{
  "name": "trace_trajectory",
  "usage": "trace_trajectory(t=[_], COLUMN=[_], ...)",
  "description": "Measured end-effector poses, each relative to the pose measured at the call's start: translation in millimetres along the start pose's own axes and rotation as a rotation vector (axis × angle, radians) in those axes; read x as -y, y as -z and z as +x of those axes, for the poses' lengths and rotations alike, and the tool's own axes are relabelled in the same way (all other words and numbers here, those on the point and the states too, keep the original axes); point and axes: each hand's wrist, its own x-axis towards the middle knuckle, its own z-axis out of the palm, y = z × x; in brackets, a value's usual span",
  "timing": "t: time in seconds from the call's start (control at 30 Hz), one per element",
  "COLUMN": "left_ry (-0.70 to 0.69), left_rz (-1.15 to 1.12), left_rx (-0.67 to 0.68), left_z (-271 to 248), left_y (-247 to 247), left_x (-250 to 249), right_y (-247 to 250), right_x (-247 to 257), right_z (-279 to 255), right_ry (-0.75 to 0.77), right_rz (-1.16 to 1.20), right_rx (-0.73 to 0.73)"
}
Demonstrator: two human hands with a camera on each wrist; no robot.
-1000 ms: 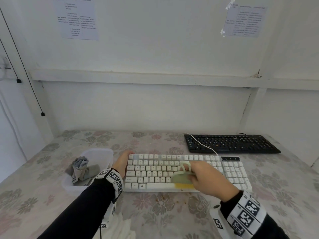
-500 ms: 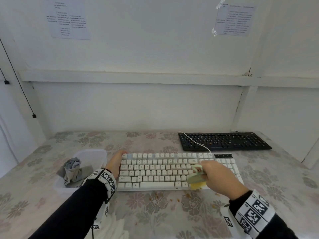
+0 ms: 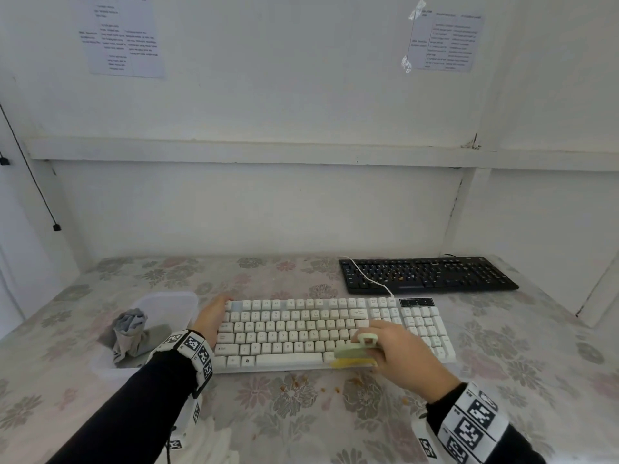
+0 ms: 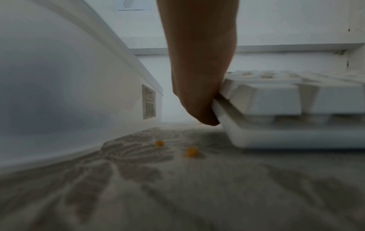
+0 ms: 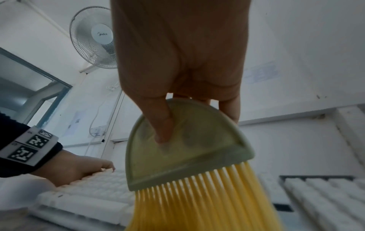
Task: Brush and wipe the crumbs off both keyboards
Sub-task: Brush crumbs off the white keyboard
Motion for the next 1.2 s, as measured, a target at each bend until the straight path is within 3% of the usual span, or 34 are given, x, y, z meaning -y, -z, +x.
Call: trace_trajectory(t=[0.1,0.37,0.6,0.7,0.93,1.07,1.2], left_ry=[0.001,0.005,0.000,-0.002,-0.017,-0.015,0.005], left_rz=[0.004,0.014,0.008,0.006,0.023,0.018,0.002], left_rx=[-0.003,0.009,0.013,0.010,0.007,-0.001,0.010], left_z=[-1,-1,-2,-1,0,1,1], left_y=[-1,0,-1,0,-2,-1,-1], left_x=[-1,-1,0,0,-2,-2,-2], right_y=[11,-2,19,30,10,-13,-14], right_x=[-3,3,-41,-47,2,23,9], right_z=[-7,6,-16,-21,4,17,10], right_ry=[-0.013,0.095,-0.134,-0.163,0.063,0.129,0.093], right_rz=[-0.070,0.103,-0.060,-0.130,0.227,0.253,0.180], right_rx=[-0.007,0.008,-0.028,-0.013,0.009,-0.009,-0.037])
